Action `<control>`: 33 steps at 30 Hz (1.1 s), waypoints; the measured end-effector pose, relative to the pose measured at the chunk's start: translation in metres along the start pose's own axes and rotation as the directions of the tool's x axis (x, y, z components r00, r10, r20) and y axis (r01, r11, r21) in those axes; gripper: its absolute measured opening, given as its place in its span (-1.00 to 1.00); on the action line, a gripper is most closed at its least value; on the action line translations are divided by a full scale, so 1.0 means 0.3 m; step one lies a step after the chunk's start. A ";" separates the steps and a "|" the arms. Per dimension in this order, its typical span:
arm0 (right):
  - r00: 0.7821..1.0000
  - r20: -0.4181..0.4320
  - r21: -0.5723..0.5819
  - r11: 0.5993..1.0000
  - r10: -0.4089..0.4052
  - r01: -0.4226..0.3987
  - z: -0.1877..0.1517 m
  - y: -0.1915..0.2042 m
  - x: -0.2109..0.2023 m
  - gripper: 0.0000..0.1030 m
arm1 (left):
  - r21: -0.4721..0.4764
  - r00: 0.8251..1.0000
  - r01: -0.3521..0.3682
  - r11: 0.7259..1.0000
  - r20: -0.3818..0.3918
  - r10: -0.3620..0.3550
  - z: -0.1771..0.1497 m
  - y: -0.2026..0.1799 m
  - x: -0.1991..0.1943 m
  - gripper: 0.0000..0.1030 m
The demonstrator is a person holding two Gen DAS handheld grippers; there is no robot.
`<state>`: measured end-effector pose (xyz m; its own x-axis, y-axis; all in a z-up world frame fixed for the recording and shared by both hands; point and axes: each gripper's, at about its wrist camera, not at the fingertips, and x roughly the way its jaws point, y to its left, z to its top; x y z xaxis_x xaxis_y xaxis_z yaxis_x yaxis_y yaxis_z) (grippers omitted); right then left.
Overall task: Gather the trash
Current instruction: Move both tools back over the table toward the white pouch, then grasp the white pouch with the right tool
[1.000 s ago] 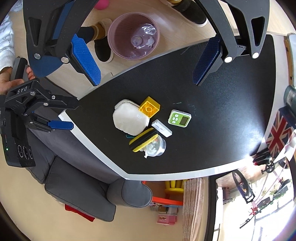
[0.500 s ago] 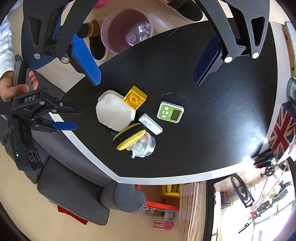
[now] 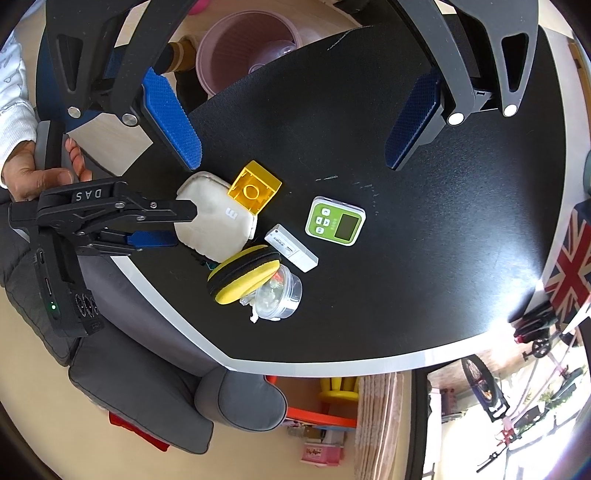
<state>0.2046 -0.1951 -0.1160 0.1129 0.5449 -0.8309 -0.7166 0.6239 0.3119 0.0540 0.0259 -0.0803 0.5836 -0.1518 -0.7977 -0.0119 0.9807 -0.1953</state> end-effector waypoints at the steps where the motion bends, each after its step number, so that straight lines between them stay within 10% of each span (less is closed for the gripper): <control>1: 1.000 -0.005 -0.001 1.000 0.001 -0.001 0.000 0.000 0.007 0.20 | 0.001 1.000 0.002 1.000 -0.002 -0.002 0.000 -0.001 0.004 0.85; 5: 1.000 -0.016 -0.006 1.000 -0.002 0.002 0.000 -0.003 0.019 -0.23 | 0.001 1.000 0.007 1.000 -0.003 -0.007 -0.001 -0.003 0.011 0.85; 17: 1.000 0.025 -0.009 1.000 0.007 -0.007 0.001 -0.001 -0.027 -0.70 | 0.015 1.000 0.015 1.000 0.003 -0.015 0.009 -0.030 0.018 0.86; 33: 0.993 0.115 -0.012 1.000 0.003 -0.002 -0.004 0.013 -0.164 -0.79 | 0.038 1.000 0.019 0.999 0.000 -0.019 0.024 -0.062 0.039 0.86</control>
<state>0.1956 -0.2202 -0.0744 0.1886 0.6076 -0.7715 -0.7252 0.6159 0.3078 0.0670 0.0067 -0.0819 0.5835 -0.1709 -0.7939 0.0306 0.9815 -0.1888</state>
